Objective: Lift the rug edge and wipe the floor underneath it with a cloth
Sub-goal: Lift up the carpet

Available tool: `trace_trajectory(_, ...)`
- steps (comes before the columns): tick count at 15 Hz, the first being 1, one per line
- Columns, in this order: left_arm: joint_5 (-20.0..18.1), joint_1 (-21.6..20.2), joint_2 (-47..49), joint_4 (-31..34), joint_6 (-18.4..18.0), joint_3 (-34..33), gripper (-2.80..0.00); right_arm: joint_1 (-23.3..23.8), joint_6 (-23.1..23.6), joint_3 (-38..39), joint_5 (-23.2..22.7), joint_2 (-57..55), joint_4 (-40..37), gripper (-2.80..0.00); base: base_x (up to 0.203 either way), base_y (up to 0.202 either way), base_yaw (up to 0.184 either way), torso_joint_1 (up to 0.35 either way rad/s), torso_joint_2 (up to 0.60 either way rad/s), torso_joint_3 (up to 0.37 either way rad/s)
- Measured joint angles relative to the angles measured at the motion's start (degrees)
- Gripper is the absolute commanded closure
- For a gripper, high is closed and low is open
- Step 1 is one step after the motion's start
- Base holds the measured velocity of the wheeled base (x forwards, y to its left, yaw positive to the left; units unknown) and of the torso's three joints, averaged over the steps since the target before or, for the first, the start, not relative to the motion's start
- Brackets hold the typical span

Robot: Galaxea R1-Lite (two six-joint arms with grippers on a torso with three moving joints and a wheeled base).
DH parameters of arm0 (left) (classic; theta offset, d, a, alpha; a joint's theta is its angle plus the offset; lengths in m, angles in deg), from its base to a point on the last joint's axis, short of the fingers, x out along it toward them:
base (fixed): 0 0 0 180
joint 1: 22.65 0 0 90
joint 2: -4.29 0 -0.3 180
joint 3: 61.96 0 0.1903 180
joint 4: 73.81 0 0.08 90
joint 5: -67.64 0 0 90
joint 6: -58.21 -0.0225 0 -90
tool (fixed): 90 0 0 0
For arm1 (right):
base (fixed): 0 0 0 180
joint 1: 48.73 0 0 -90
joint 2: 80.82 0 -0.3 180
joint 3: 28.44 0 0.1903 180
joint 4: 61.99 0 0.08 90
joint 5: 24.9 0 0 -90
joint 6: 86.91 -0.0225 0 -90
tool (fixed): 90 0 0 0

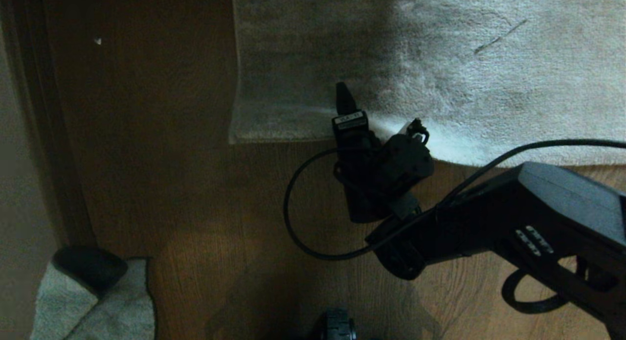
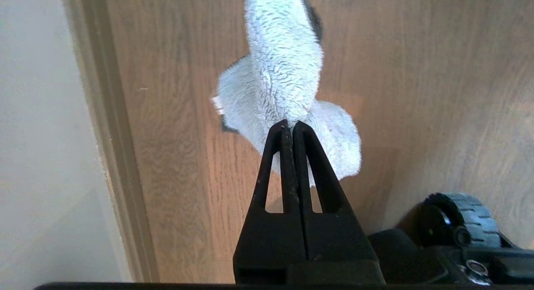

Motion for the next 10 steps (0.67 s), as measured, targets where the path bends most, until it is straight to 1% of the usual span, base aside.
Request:
trace_trajectory(1, 0.0, 0.0, 0.0, 0.0, 0.0, 0.0, 0.0, 0.1, 0.0, 0.0, 0.3, 0.0, 0.0, 0.0, 0.0, 0.0, 0.0, 0.0, 0.0, 0.0)
trace_trajectory(3, 0.0, 0.0, 0.0, 0.0, 0.0, 0.0, 0.0, 0.2, 0.0, -0.3, 2.2, 0.0, 0.0, 0.0, 0.0, 0.0, 0.0, 0.0, 0.0, 0.0)
trace_trajectory(10, 0.0, 0.0, 0.0, 0.0, 0.0, 0.0, 0.0, 0.1, -0.3, -0.2, 2.4, 1.0, 0.0, 0.0, 0.0, 0.0, 0.0, 0.0, 0.0, 0.0)
